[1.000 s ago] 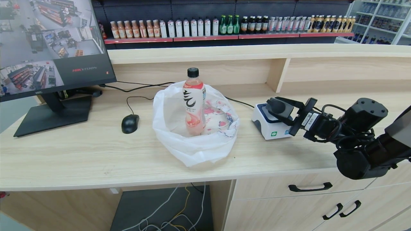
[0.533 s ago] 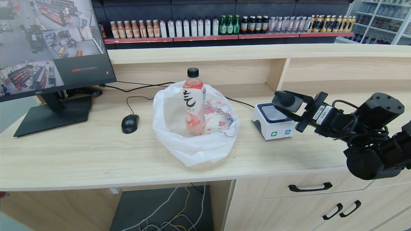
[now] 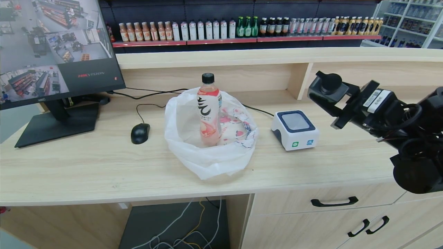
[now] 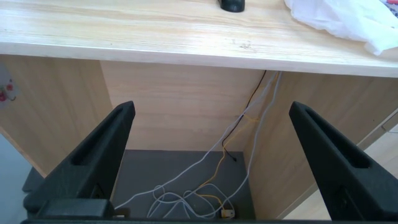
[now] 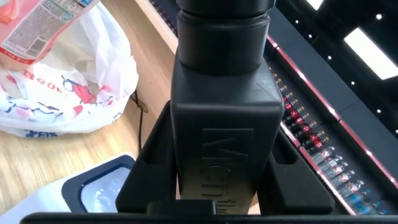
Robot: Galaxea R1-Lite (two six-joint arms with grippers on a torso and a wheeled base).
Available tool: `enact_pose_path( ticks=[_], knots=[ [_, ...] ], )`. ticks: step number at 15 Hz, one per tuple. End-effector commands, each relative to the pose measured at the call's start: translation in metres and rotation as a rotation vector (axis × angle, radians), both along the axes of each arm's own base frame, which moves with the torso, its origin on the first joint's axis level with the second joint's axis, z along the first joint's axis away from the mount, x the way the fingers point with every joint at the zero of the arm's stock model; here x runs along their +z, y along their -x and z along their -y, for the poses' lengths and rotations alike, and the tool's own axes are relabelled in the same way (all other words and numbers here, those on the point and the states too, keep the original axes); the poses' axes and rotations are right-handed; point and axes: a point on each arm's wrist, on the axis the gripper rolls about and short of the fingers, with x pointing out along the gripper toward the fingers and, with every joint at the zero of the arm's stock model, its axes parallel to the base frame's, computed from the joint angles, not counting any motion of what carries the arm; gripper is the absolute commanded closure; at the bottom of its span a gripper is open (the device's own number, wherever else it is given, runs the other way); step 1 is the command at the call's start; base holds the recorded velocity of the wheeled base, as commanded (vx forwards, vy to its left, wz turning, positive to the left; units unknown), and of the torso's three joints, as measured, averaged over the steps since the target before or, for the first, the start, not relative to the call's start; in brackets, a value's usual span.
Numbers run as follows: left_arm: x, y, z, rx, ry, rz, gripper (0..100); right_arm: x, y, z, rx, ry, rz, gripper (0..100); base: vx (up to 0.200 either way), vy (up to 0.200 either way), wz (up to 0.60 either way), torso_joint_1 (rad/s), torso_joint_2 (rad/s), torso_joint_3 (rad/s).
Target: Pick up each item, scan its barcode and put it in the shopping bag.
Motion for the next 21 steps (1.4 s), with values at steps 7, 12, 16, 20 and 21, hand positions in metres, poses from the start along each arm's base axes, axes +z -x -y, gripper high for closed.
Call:
enact_pose_path(
  ticks=[7, 12, 16, 20, 21],
  knots=[
    [0.000, 0.000, 0.000, 0.001, 0.000, 0.000, 0, 0.005, 0.098, -0.023, -0.067, -0.424, -0.300, 100, 0.000, 0.000, 0.00, 0.000, 0.00, 0.000],
    [0.000, 0.000, 0.000, 0.001, -0.001, 0.000, 0, -0.013, 0.139, -0.017, -0.157, -0.728, -0.490, 100, 0.000, 0.000, 0.00, 0.000, 0.00, 0.000],
    [0.000, 0.000, 0.000, 0.001, 0.000, 0.000, 0, -0.018, 0.139, -0.016, -0.203, -0.767, -0.508, 100, 0.000, 0.000, 0.00, 0.000, 0.00, 0.000],
    [0.000, 0.000, 0.000, 0.001, 0.000, 0.000, 0, -0.025, 0.132, -0.017, -0.251, -0.774, -0.533, 100, 0.000, 0.000, 0.00, 0.000, 0.00, 0.000],
    [0.000, 0.000, 0.000, 0.001, -0.001, 0.000, 0, -0.026, 0.130, -0.017, -0.251, -0.775, -0.539, 100, 0.000, 0.000, 0.00, 0.000, 0.00, 0.000]
  ],
)
